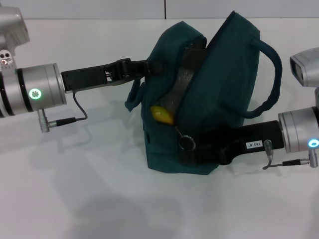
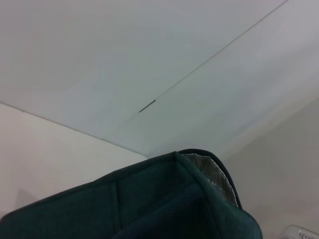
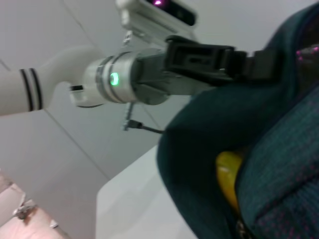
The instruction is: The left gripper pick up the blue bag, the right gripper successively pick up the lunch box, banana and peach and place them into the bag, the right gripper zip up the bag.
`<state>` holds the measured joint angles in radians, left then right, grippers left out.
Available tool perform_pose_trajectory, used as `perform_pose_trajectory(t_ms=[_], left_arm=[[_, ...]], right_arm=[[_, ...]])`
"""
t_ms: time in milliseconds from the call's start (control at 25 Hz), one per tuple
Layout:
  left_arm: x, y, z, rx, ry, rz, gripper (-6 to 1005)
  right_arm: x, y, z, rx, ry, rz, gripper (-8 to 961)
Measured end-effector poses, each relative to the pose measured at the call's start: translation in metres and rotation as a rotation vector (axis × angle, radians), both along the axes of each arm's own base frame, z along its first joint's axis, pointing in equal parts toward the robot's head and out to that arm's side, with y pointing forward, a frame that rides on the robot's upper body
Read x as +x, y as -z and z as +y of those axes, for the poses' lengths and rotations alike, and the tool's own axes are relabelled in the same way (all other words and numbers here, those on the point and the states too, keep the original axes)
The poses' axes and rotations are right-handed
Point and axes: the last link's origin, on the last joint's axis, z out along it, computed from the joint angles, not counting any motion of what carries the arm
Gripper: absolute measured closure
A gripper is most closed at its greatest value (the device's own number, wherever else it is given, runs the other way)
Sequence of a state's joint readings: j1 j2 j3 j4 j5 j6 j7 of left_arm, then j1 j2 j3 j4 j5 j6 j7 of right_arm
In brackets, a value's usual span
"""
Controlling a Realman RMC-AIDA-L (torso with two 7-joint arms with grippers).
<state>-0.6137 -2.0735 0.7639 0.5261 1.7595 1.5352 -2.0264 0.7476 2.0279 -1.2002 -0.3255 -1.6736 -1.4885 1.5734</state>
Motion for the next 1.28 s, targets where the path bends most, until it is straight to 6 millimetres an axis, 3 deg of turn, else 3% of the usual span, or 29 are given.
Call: perform_pose_trajectory(t_ms=[200, 720, 960, 1280], left_arm=[[0.0, -0.001, 0.0, 0.002, 0.0, -0.002, 932], [0.0, -0.005, 0.002, 0.017, -0.002, -0.011, 930], [0.001, -0.005, 0.002, 0.019, 0.001, -0.011, 929], [0.009, -0.01, -0.003, 0.037, 0.085, -0.057, 928]], right_arm=[[0.003, 0.001, 0.003, 0.021, 0.014, -0.013, 370], [0.014, -0.008, -0.001, 0.033, 0.038, -0.012, 941], [0.022, -0.032, -0.012, 0.098, 0.016, 0.072, 941], [0.011, -0.055, -0.025, 0.167, -0.102, 0.239, 941]])
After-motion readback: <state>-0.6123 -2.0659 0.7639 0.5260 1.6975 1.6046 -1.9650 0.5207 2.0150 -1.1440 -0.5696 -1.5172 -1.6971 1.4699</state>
